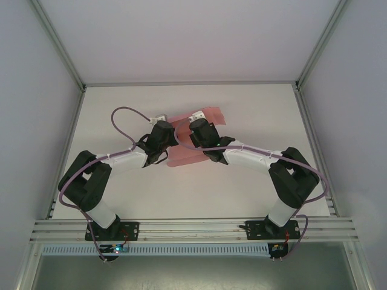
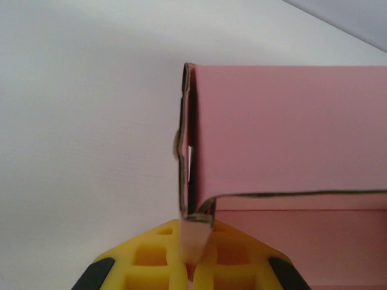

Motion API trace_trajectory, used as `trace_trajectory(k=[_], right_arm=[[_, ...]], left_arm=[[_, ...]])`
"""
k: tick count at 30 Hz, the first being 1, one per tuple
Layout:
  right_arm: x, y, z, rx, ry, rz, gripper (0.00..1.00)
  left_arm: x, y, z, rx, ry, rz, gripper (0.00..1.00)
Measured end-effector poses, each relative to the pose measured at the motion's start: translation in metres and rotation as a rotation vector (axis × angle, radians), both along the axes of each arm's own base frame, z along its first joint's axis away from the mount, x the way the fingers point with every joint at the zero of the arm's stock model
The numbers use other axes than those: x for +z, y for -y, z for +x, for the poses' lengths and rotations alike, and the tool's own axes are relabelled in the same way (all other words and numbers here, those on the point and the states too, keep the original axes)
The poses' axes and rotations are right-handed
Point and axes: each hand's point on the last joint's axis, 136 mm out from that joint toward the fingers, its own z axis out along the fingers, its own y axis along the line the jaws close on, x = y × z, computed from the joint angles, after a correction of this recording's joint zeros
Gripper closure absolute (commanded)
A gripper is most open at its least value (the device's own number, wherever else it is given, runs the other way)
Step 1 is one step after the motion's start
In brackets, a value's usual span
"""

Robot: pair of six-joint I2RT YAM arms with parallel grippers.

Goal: Assemble paper box

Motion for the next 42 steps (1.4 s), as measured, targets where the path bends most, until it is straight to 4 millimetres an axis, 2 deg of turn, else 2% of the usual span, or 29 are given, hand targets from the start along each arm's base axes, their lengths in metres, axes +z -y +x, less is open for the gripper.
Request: trace_trajectory(k=[2, 4, 7, 9, 10, 11, 14, 17, 21, 23, 26, 29, 34, 39, 42], right_arm=[[0.000, 0.001, 0.000, -0.003, 0.001, -0.002, 0.82], [0.005, 0.001, -0.002, 0.004, 0.005, 0.011, 0.78], [0.022, 0.004, -0.011, 0.022, 0.015, 0.071, 0.72], [0.041, 0.014, -0.021, 0.037, 0.019, 0.126, 0.56], [0.052, 0.019, -0.025, 0.049, 0.024, 0.157, 0.43], [0.065, 0.026, -0.029, 0.056, 0.035, 0.197, 0.35], [0.103, 0.055, -0.041, 0.068, 0.088, 0.290, 0.28], [0.127, 0.091, -0.050, 0.049, 0.144, 0.356, 0.22], [0.135, 0.145, -0.050, -0.040, 0.176, 0.418, 0.27], [0.132, 0.174, -0.043, -0.106, 0.167, 0.456, 0.27], [0.123, 0.202, -0.034, -0.149, 0.125, 0.513, 0.29], [0.108, 0.199, -0.028, -0.090, 0.040, 0.560, 0.37], [0.089, 0.166, -0.018, 0.068, -0.124, 0.642, 0.39], [0.078, 0.147, -0.012, 0.163, -0.231, 0.686, 0.48], [0.077, 0.134, -0.012, 0.233, -0.274, 0.699, 0.49]], left_arm=[[0.000, 0.000, 0.000, 0.001, 0.000, 0.001, 1.00], [0.000, 0.001, -0.001, -0.006, -0.001, -0.003, 1.00], [0.002, 0.009, -0.003, -0.033, -0.003, -0.018, 1.00], [0.004, 0.013, -0.005, -0.049, -0.004, -0.028, 1.00], [0.005, 0.013, -0.005, -0.053, -0.003, -0.032, 1.00], [0.005, 0.014, -0.005, -0.056, -0.003, -0.033, 1.00], [0.008, 0.015, -0.006, -0.066, 0.002, -0.034, 1.00], [0.010, 0.018, -0.007, -0.093, 0.008, -0.033, 1.00], [0.018, 0.023, -0.009, -0.138, 0.031, -0.038, 1.00], [0.023, 0.025, -0.011, -0.161, 0.047, -0.043, 1.00], [0.027, 0.028, -0.015, -0.188, 0.062, -0.049, 1.00], [0.029, 0.031, -0.016, -0.213, 0.070, -0.051, 1.00], [0.032, 0.037, -0.018, -0.250, 0.077, -0.062, 1.00], [0.036, 0.040, -0.020, -0.277, 0.090, -0.066, 1.00], [0.039, 0.041, -0.020, -0.283, 0.096, -0.070, 1.00]])
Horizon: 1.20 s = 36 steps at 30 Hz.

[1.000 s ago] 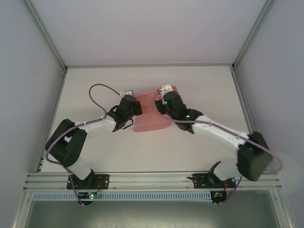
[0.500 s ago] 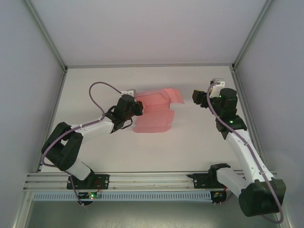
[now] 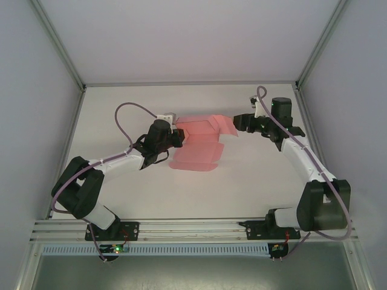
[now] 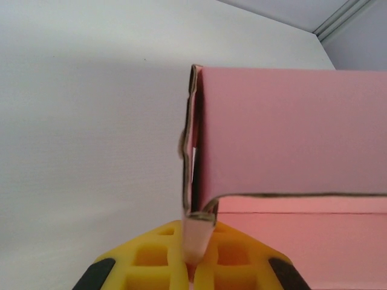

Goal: Assemble paper box

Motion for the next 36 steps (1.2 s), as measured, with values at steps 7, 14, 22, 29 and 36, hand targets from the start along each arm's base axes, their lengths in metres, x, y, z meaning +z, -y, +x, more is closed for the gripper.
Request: trace_trajectory(k=[7, 14, 22, 29, 36], right_arm=[[-0.004, -0.049, -0.032, 0.246, -0.011, 0.021, 0.53], [-0.012, -0.088, -0.059, 0.389, 0.010, -0.039, 0.54], [-0.027, -0.092, -0.047, 0.326, 0.005, -0.181, 0.55], [-0.030, -0.088, -0.042, 0.276, 0.009, -0.219, 0.56], [-0.025, -0.095, -0.048, 0.315, 0.007, -0.181, 0.55]], left_arm=[[0.000, 0.000, 0.000, 0.001, 0.000, 0.000, 1.00], [-0.004, -0.003, 0.000, 0.008, -0.009, 0.018, 1.00], [-0.016, -0.013, -0.003, 0.035, -0.045, 0.070, 1.00], [-0.019, -0.016, -0.003, 0.045, -0.051, 0.088, 1.00], [-0.018, -0.015, -0.002, 0.044, -0.049, 0.086, 1.00]])
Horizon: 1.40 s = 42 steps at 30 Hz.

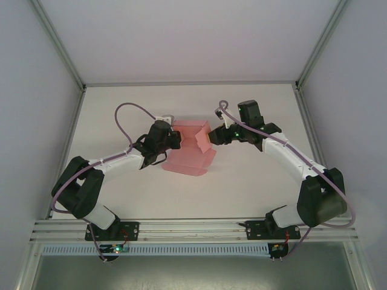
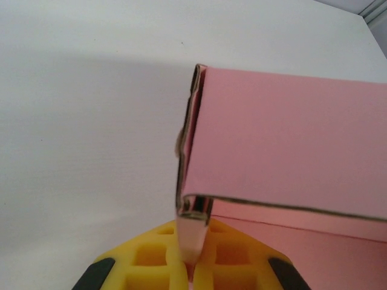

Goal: Assemble paper box

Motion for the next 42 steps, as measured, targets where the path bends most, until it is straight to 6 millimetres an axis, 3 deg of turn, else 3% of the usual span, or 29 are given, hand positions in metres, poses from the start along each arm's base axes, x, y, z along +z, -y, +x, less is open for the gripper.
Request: trace_trajectory(k=[9, 16, 22, 28, 32, 36, 42], right_arm=[[0.002, -0.004, -0.005, 0.032, -0.007, 0.022, 0.53], [0.000, -0.003, -0.008, 0.046, -0.009, 0.010, 0.46], [-0.002, -0.004, -0.010, 0.062, 0.003, -0.002, 0.33], [-0.012, -0.006, -0.007, 0.026, 0.039, -0.100, 0.33], [-0.023, -0.002, 0.005, -0.070, 0.079, -0.208, 0.48], [-0.035, 0.004, 0.029, -0.205, 0.160, -0.339, 0.84], [-0.046, 0.008, 0.059, -0.421, 0.338, -0.566, 1.00]], left_arm=[[0.000, 0.001, 0.002, -0.004, 0.001, 0.007, 1.00], [-0.001, 0.002, 0.001, -0.018, 0.000, 0.012, 1.00], [-0.002, 0.004, 0.001, -0.030, -0.008, 0.017, 1.00], [-0.008, 0.005, 0.000, -0.037, -0.027, 0.024, 1.00], [-0.009, 0.006, -0.001, -0.042, -0.034, 0.024, 1.00], [-0.010, 0.004, -0.001, -0.036, -0.045, 0.034, 1.00], [-0.013, 0.000, 0.002, 0.009, -0.086, 0.063, 1.00]])
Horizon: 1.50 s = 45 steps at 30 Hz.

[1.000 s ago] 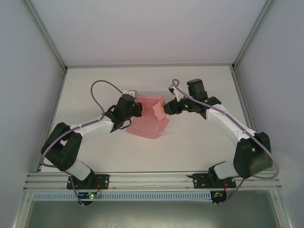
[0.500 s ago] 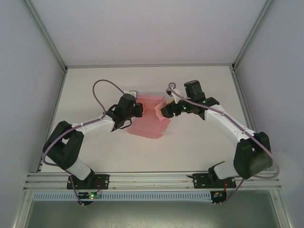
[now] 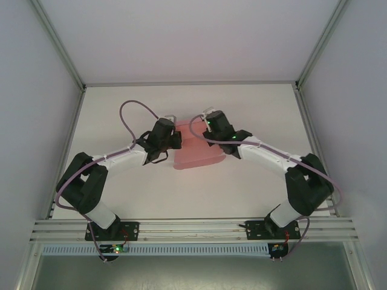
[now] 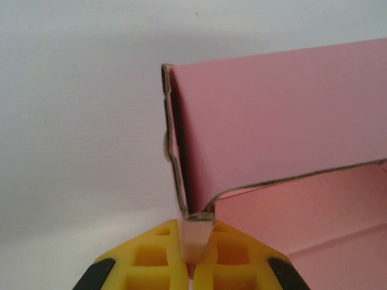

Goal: Assemble paper box

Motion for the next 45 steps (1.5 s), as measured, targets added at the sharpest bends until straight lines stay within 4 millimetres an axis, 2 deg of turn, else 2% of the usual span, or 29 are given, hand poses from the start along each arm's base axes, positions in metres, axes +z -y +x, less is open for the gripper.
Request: trace_trajectory(k=[7, 13, 19, 25, 29, 31, 34, 35, 38, 40, 43, 45], right_arm=[[0.015, 0.007, 0.023, -0.238, 0.176, -0.089, 1.00], [0.025, 0.025, 0.027, -0.392, 0.235, -0.074, 1.00], [0.023, 0.033, 0.025, -0.445, 0.244, -0.050, 1.00], [0.016, 0.033, 0.022, -0.414, 0.226, -0.004, 0.98], [0.010, 0.027, 0.015, -0.285, 0.195, 0.115, 0.81], [0.008, 0.024, 0.012, -0.223, 0.184, 0.198, 0.79], [0.016, 0.017, 0.011, -0.140, 0.185, 0.299, 0.61], [0.020, 0.014, 0.012, -0.117, 0.189, 0.326, 0.53], [0.035, 0.007, 0.011, -0.064, 0.197, 0.387, 0.44], [0.048, 0.003, 0.007, -0.029, 0.207, 0.423, 0.30], [0.076, -0.002, -0.006, 0.036, 0.242, 0.488, 0.04], [0.097, -0.001, -0.019, 0.074, 0.285, 0.537, 0.02]], left_arm=[[0.015, -0.006, 0.014, 0.178, -0.043, 0.031, 1.00], [0.021, 0.006, 0.016, 0.255, -0.088, 0.013, 1.00], [0.023, 0.008, 0.014, 0.273, -0.106, -0.005, 1.00], [0.019, 0.008, 0.009, 0.274, -0.131, 0.011, 1.00], [0.015, 0.006, 0.002, 0.238, -0.123, 0.025, 1.00], [0.011, 0.004, -0.005, 0.212, -0.129, 0.030, 1.00], [0.012, 0.001, -0.008, 0.199, -0.128, 0.031, 1.00], [0.014, -0.001, -0.007, 0.202, -0.123, 0.031, 1.00], [0.019, -0.008, -0.003, 0.209, -0.105, 0.037, 1.00], [0.021, -0.012, -0.002, 0.205, -0.095, 0.047, 1.00], [0.019, -0.013, -0.004, 0.186, -0.090, 0.067, 1.00], [0.020, -0.013, -0.004, 0.171, -0.079, 0.077, 1.00]])
